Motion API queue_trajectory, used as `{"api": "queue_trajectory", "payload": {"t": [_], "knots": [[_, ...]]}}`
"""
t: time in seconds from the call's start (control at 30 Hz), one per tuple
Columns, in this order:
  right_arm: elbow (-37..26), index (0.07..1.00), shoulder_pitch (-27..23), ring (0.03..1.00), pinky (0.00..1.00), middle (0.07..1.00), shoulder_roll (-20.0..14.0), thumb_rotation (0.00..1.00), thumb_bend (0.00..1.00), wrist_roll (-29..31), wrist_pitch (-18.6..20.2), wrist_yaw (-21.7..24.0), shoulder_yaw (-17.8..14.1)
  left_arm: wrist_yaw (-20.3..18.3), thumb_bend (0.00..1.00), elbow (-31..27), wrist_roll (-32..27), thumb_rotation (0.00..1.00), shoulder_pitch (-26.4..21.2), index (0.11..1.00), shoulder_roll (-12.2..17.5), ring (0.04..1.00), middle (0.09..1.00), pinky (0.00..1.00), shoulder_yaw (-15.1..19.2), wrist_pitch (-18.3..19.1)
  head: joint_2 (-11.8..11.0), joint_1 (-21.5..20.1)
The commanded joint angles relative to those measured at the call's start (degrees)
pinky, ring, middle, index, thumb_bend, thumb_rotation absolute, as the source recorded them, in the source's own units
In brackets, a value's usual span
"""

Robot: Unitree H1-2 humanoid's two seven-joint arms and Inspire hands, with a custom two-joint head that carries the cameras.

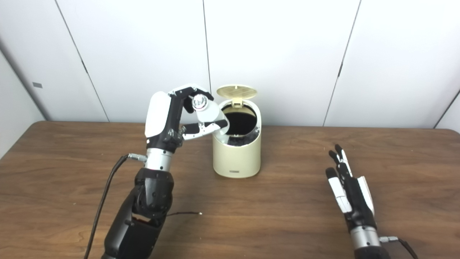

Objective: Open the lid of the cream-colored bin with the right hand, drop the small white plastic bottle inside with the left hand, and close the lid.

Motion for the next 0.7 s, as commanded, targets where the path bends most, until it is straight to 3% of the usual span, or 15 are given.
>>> {"api": "queue_trajectory", "payload": {"t": [0.0,0.13,0.67], "knots": [[2.1,1.000,1.9,0.987,1.00,0.954,1.1,1.00,0.71,0.3,-0.3,0.1,0.8,2.0,0.50,0.4,0.2,0.00,-2.9,0.480,-0.3,0.418,0.524,0.39,-0.2,-1.7,0.2,0.0],[1.0,1.000,2.2,0.988,1.00,0.957,1.3,1.00,0.71,1.0,1.0,0.5,0.7,3.0,0.48,2.0,0.1,0.00,-3.4,0.483,-0.7,0.431,0.519,0.34,-0.3,-2.4,0.3,0.1],[0.6,1.000,2.2,0.991,1.00,0.949,1.4,1.00,0.72,1.4,1.7,0.7,0.5,5.1,0.47,4.1,0.2,0.00,-4.4,0.467,-1.3,0.429,0.517,0.35,-0.7,-3.4,0.6,-0.1]]}}
